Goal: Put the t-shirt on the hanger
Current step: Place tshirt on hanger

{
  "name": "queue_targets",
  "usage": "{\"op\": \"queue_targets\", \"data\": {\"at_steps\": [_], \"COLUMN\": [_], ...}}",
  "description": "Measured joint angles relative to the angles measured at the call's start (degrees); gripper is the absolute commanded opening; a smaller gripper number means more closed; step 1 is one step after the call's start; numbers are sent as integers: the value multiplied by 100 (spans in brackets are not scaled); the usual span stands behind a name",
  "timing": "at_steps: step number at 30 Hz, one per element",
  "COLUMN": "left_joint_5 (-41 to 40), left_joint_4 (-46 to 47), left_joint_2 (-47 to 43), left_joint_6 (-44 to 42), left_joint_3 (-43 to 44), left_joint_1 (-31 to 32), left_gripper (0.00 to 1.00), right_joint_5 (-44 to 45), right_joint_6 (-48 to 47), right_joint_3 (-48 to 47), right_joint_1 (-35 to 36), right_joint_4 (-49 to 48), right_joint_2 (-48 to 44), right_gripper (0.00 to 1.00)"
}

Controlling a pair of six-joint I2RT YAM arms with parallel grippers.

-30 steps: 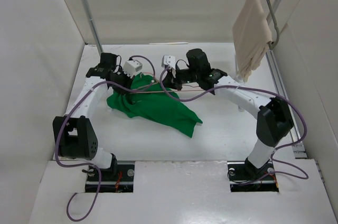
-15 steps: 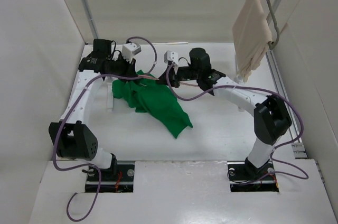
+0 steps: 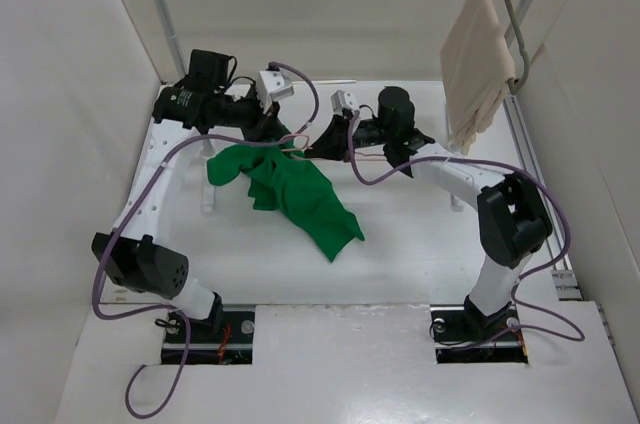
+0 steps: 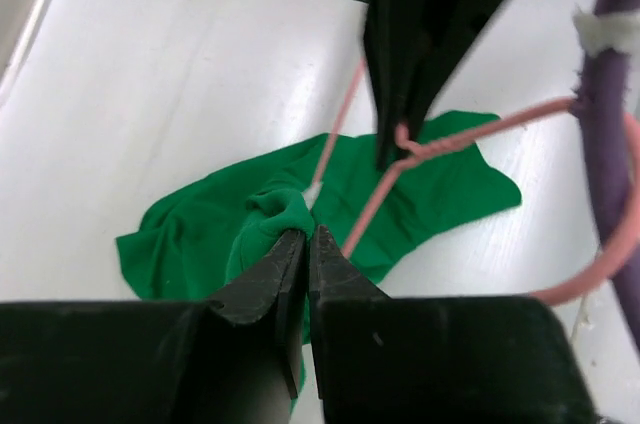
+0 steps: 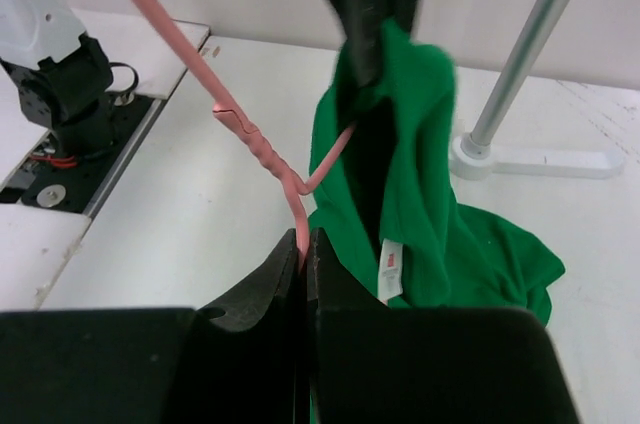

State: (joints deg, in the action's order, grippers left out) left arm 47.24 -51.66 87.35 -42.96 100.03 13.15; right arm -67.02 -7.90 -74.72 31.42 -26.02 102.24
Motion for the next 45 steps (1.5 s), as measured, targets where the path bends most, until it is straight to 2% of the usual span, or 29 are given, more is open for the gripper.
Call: {"op": "queue_targets", "data": {"at_steps": [2, 3, 5, 6, 7, 10, 12, 16, 19, 23, 29, 33, 38, 42, 45], "left_joint_5": [59, 109, 234, 269, 275, 201, 133, -192, -597, -763, -1207, -1661, -1985, -1338, -1325], "left_joint_4": [-173, -245, -385, -457, -522, -678, -748, -673, -393, -20, 957, 1681, 1803, 1182, 1165], "left_joint_2": [4, 4, 4, 4, 4, -4, -72, -461, -872, -1222, -1016, -833, -603, -557, -634], "left_joint_6": [-278, -393, -610, -662, -767, -1084, -1322, -1742, -2063, -2577, -2767, -2844, -2938, -3097, -3051], "left_joint_3": [-61, -111, -208, -232, -254, -282, -382, -820, -1384, -2181, -3167, -3436, -3469, -2975, -2898], "left_joint_1": [197, 323, 520, 581, 603, 463, 223, -544, -846, -835, -870, -916, -1075, -1856, -2389], "left_gripper": [0, 4, 22, 38, 48, 64, 71, 98, 100, 100, 100, 100, 100, 100, 100], "right_joint_5": [-70, -101, -157, -184, -208, -326, -367, -352, -354, -354, -354, -354, -352, -291, -184], "right_joint_6": [0, 0, 2, 4, 7, 4, -4, -24, -50, -138, -219, -247, -273, -236, -214], "right_joint_3": [26, 31, 35, 50, 76, 221, 306, 348, 348, 348, 345, 345, 155, -144, -378], "right_joint_1": [-31, -35, -31, -26, -26, 0, 20, 31, 66, 48, 42, 42, 59, 105, 229], "right_joint_4": [7, 2, -15, -42, -83, -203, -243, -302, -365, -402, -409, -402, -398, -398, -448], "right_joint_2": [0, 2, 4, 4, 7, 37, 107, 321, 378, 463, 811, 1091, 1488, 1746, 1744], "right_gripper": [0, 0, 0, 0, 0, 0, 0, 0, 0, 0, 0, 0, 0, 0, 0]}}
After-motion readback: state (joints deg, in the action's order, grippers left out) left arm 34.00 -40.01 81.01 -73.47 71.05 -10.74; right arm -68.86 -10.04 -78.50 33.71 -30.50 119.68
